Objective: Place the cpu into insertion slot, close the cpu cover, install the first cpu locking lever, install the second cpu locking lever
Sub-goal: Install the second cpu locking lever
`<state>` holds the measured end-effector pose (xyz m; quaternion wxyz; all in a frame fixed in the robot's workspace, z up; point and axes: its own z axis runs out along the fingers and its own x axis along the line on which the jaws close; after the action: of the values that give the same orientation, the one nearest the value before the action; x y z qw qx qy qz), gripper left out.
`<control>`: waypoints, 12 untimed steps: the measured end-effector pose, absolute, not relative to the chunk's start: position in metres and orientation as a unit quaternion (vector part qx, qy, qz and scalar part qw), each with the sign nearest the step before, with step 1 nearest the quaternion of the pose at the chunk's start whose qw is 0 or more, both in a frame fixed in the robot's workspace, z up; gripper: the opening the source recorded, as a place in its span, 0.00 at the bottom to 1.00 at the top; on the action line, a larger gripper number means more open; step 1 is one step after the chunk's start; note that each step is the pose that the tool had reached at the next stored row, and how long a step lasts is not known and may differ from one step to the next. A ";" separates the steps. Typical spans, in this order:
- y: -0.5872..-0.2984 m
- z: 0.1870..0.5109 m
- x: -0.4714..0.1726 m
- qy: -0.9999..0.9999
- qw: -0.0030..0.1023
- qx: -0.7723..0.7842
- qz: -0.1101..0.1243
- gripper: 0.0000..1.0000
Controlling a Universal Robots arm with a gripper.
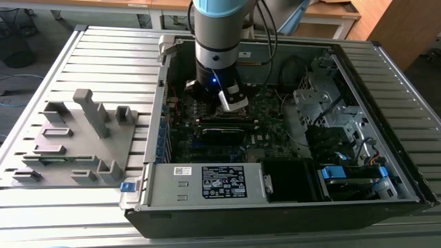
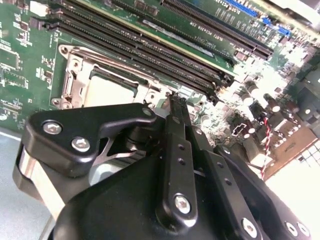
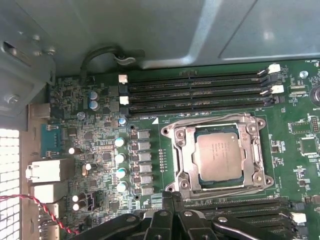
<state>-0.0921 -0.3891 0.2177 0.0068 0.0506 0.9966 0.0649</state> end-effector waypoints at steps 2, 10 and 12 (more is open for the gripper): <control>-0.389 0.218 -0.089 0.997 0.007 0.051 0.065 0.10; -0.388 0.217 -0.068 0.997 0.007 0.051 0.065 0.10; -0.388 0.217 -0.065 0.997 0.007 0.051 0.065 0.10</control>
<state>-0.0650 -0.3878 0.2165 0.0069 0.0507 0.9966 0.0650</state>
